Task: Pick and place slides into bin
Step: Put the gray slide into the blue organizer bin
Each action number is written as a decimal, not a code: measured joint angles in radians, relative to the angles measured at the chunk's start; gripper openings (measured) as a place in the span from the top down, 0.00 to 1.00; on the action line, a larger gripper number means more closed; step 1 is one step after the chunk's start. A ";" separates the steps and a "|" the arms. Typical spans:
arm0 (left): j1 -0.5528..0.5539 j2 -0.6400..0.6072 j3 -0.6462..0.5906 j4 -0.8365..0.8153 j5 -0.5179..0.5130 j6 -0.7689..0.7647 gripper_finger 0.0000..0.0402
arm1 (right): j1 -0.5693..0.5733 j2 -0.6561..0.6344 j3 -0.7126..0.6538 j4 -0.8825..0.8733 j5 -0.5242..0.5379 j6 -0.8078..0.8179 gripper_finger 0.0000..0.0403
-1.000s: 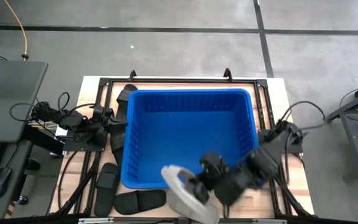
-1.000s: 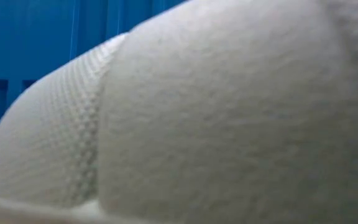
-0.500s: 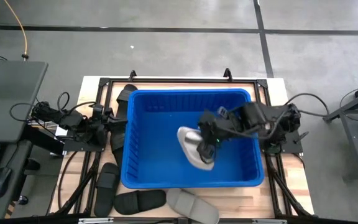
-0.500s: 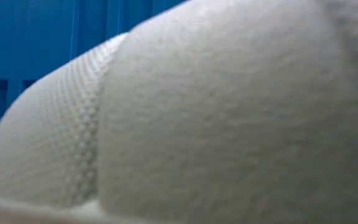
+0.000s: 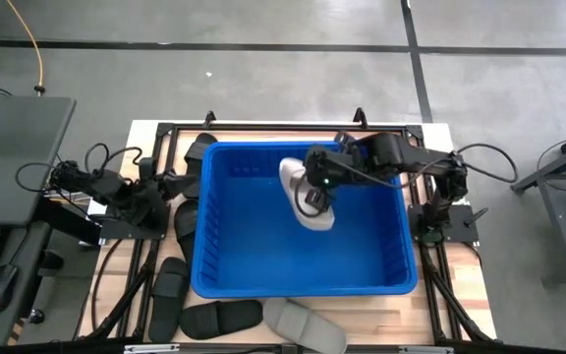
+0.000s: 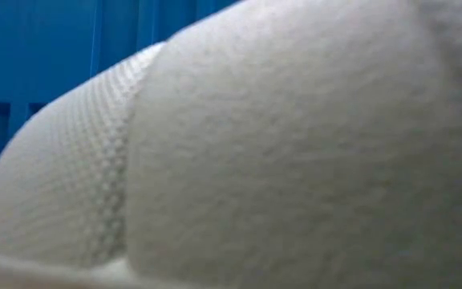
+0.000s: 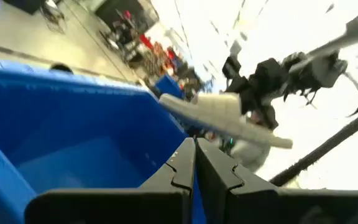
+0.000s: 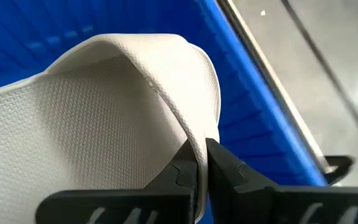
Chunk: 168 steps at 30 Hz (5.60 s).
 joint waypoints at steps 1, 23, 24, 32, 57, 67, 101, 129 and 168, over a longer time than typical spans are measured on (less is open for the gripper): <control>0.000 0.000 0.000 0.013 -0.023 0.000 0.99 | -0.005 0.002 0.000 -0.001 0.004 -0.035 1.00; 0.000 0.000 0.000 0.117 -0.134 -0.069 0.99 | -0.011 0.005 -0.685 0.006 -0.081 0.028 1.00; 0.000 0.000 0.000 0.117 -0.134 -0.067 0.99 | -0.009 0.005 -0.706 0.012 -0.073 0.026 1.00; 0.000 0.000 0.000 0.116 -0.130 -0.050 0.99 | -0.004 0.005 -0.836 0.030 -0.073 0.025 1.00; 0.000 0.000 0.000 0.115 -0.137 -0.046 0.99 | -0.062 0.002 -0.932 0.205 -0.170 -0.039 1.00; 0.000 0.000 0.000 0.116 -0.136 -0.046 0.99 | -0.070 0.002 -1.068 0.230 -0.218 -0.042 1.00; 0.000 0.000 0.000 0.115 -0.153 -0.030 0.99 | -0.118 0.004 -1.090 0.356 -0.431 -0.117 0.48; 0.000 0.000 0.000 0.090 -0.163 -0.016 0.99 | -0.115 0.006 -0.942 0.208 -0.608 -0.323 0.24; 0.000 0.000 0.000 0.037 -0.194 -0.016 0.99 | 0.234 -0.043 -0.018 0.232 -0.739 0.660 0.24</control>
